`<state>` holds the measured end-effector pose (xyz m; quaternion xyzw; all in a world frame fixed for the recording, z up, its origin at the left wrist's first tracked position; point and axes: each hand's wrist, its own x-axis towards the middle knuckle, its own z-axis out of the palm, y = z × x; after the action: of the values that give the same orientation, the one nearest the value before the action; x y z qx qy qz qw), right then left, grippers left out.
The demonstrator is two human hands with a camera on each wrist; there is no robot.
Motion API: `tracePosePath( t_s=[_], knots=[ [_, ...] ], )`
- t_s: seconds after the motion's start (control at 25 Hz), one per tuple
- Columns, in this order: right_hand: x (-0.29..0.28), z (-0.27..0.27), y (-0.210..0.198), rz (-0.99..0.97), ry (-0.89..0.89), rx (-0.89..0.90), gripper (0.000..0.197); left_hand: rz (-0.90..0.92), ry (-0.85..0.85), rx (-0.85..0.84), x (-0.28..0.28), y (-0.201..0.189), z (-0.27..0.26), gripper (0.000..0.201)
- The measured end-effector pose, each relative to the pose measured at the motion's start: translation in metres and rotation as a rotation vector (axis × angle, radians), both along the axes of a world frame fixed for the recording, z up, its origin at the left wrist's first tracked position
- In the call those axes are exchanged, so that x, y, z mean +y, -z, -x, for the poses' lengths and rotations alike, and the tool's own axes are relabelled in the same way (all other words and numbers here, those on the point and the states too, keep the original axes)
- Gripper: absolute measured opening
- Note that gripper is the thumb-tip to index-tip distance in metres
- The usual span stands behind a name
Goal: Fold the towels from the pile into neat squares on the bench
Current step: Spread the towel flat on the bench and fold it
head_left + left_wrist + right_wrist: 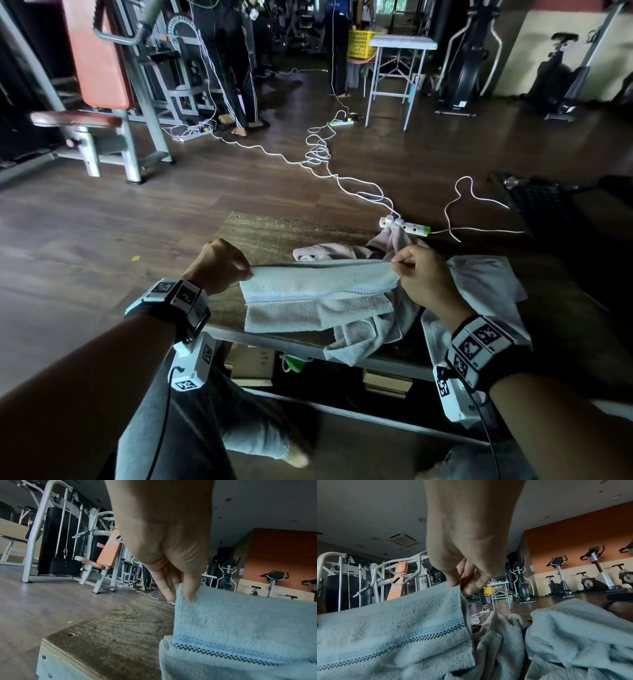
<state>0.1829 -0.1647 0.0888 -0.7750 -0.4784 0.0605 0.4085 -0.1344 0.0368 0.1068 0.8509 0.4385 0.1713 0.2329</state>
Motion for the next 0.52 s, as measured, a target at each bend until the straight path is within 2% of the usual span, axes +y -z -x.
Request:
tracePosePath(
  t_s=[0.16,0.36,0.52],
  knots=[
    [0.000,-0.002,0.004,0.006,0.004,0.007,0.017,0.007,0.013,0.006,0.000,0.003,-0.002,0.010],
    [0.006,-0.010,0.003,0.033,0.026,-0.001,0.010,-0.002,0.033,-0.057,0.003,0.000,-0.001,0.012],
    [0.015,-0.016,-0.001,0.024,0.088,-0.016,0.007,-0.019,0.091,-0.032,0.007,-0.003,0.002,0.007]
  ],
)
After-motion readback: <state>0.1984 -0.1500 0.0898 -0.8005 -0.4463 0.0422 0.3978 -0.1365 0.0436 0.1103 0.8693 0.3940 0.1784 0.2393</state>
